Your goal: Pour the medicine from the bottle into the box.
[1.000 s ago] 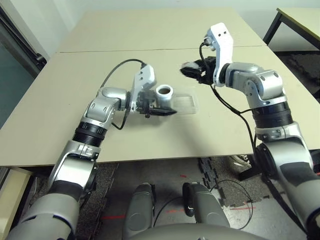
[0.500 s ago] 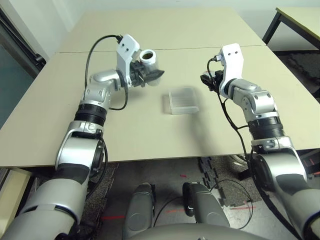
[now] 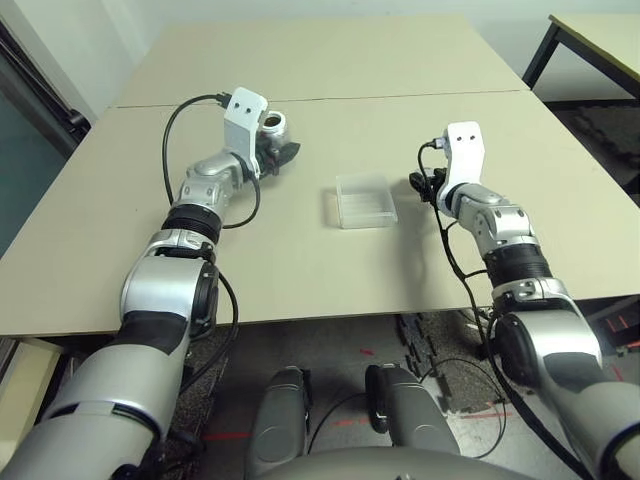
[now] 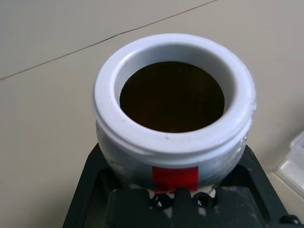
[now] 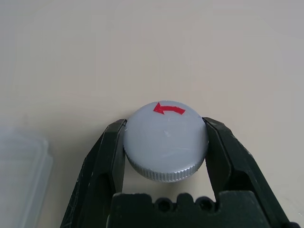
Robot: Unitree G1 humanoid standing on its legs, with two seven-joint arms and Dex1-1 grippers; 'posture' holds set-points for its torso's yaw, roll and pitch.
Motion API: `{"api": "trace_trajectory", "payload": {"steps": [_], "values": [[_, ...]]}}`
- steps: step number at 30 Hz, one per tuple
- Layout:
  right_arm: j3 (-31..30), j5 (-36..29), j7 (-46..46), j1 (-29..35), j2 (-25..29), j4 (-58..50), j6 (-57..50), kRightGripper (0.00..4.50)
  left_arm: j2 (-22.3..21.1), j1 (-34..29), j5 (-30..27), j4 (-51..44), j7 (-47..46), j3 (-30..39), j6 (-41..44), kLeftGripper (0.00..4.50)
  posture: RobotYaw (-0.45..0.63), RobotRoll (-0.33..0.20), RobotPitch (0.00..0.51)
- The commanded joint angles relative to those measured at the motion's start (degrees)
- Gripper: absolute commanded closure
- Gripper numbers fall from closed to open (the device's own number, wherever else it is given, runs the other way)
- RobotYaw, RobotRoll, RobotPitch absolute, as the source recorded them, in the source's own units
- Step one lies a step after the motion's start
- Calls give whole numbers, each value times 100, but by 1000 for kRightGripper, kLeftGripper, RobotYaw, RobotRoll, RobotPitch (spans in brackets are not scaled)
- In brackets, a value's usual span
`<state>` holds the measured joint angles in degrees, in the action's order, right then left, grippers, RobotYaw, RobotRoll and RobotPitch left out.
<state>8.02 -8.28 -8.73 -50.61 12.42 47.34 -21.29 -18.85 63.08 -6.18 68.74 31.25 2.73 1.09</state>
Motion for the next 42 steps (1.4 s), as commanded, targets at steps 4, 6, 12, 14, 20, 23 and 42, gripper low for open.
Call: {"api": "trace_trajectory", "payload": {"steps": [4,6,12,14,20,23,42], "values": [[151,26,110,-329,-20,1098,750,1915,43,25,116,179,-247,137,-91,1940,-14,0,68],[129,54,58,-370,-4,1244,845,1180,34,7,123,201,-320,167,-96,1940,-12,0,69],[110,24,-48,-261,42,940,727,0,-37,-69,143,299,-533,240,-97,1940,-19,0,74],[92,2,-115,-131,81,551,560,0,-65,-93,153,322,-621,268,-79,1940,-22,0,77],[13,-83,-300,1025,301,-1968,-536,0,-96,-162,120,430,-1028,449,124,1940,-37,0,83],[-76,-56,-370,1637,472,-3102,-1082,0,-89,-189,152,481,-1182,496,153,1940,-63,0,83],[-909,-798,-3211,2379,1680,-4815,-1637,0,161,254,677,693,-1456,406,137,1940,-107,0,73]]}}
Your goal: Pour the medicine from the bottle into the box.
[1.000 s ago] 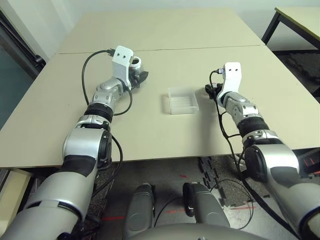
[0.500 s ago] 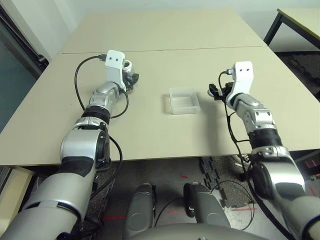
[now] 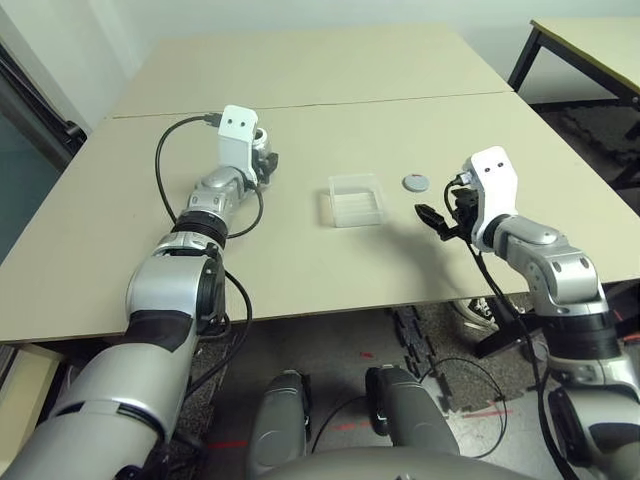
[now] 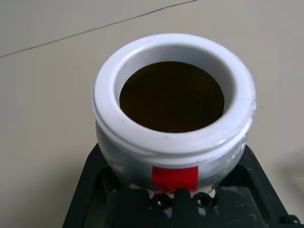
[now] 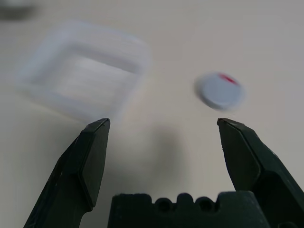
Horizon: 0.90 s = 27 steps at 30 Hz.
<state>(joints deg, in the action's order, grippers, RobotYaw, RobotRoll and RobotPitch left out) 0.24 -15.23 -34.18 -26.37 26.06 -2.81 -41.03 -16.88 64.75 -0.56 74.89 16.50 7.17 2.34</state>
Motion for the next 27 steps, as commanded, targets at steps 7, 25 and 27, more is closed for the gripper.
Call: {"api": "trace_trajectory", "payload": {"steps": [7,25,27], "values": [[-273,-181,-1802,-380,822,866,834,0,-159,15,167,63,88,-22,10,1940,-80,0,86],[-469,-293,-2861,-1219,798,1909,701,0,-264,-27,194,33,136,-26,14,1940,-58,0,104],[-484,-242,-2900,-1340,776,2109,775,0,-237,-13,193,31,133,-24,13,1940,-53,0,108]]}}
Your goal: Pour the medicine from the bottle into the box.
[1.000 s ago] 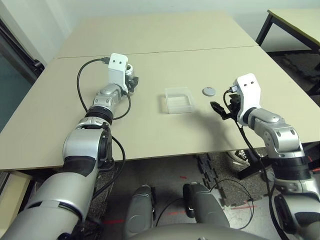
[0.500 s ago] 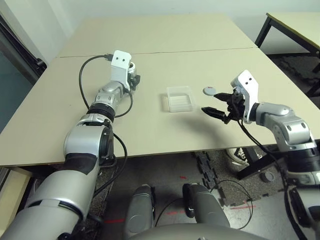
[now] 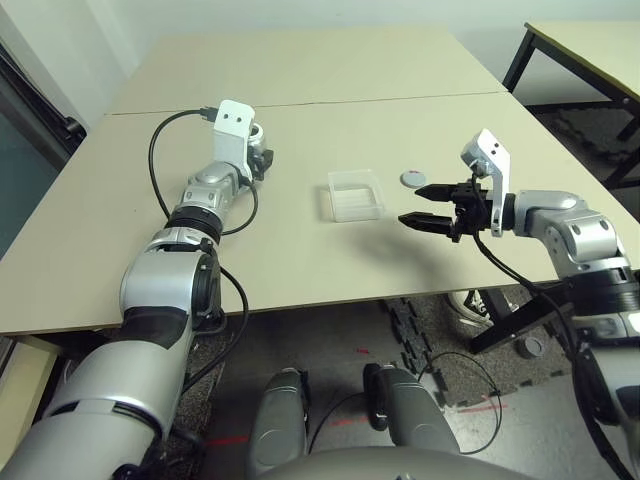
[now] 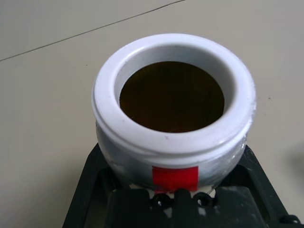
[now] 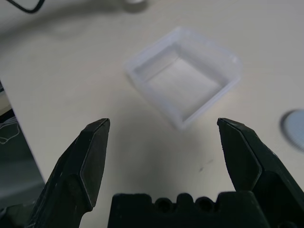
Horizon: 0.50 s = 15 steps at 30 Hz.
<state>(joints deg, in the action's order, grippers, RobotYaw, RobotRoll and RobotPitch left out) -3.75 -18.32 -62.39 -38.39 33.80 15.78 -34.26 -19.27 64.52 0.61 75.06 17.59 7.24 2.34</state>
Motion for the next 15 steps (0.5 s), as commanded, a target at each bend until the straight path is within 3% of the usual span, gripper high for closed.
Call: {"api": "trace_trajectory", "payload": {"steps": [1,12,15], "values": [[-81,79,-97,-196,-11,339,119,0,11,18,74,14,23,-30,14,1940,-53,0,108],[-161,490,-385,-946,-157,1761,905,0,-38,-98,61,-33,95,-24,-25,1940,3,0,103],[-55,417,-332,-987,-228,1664,831,0,-64,-116,63,-44,101,-24,-29,1940,14,0,101]]}}
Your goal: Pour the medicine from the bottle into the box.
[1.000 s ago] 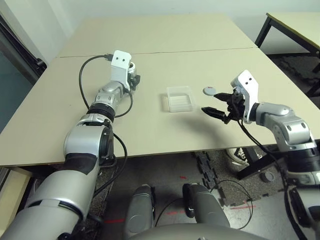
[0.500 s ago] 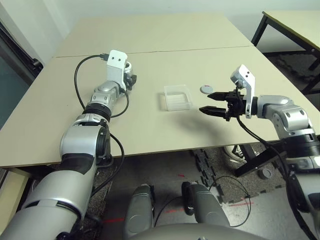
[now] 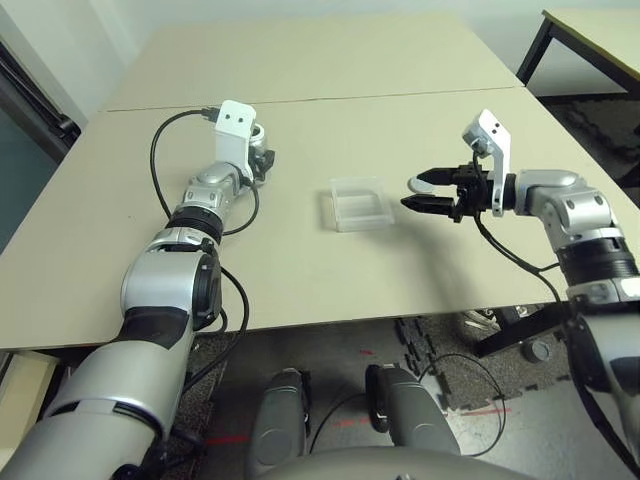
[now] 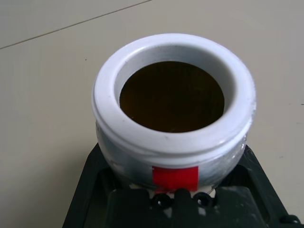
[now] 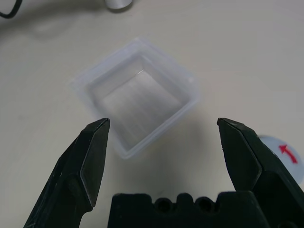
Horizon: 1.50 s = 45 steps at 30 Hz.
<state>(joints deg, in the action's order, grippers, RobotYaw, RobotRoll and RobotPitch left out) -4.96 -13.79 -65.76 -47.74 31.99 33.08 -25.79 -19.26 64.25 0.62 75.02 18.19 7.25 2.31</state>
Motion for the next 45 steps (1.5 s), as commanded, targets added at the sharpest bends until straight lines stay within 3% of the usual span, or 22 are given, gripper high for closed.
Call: {"api": "trace_trajectory", "payload": {"steps": [1,6,21,36,45], "values": [[123,-107,42,6,-61,-225,-114,0,-76,-92,61,-45,44,-24,-30,1940,16,0,100],[297,-276,85,371,31,-665,-432,0,-120,-82,77,-50,67,-37,-43,1940,-1,0,100],[275,51,194,-3,-128,249,314,0,3,-22,88,-47,83,-100,-75,1940,-12,0,104],[277,189,71,-121,-147,512,452,0,-86,-11,138,-39,114,-153,-90,1940,-10,0,106],[-160,337,-474,53,172,-83,-166,0,-182,193,371,8,197,-353,-185,1940,-19,0,115]]}}
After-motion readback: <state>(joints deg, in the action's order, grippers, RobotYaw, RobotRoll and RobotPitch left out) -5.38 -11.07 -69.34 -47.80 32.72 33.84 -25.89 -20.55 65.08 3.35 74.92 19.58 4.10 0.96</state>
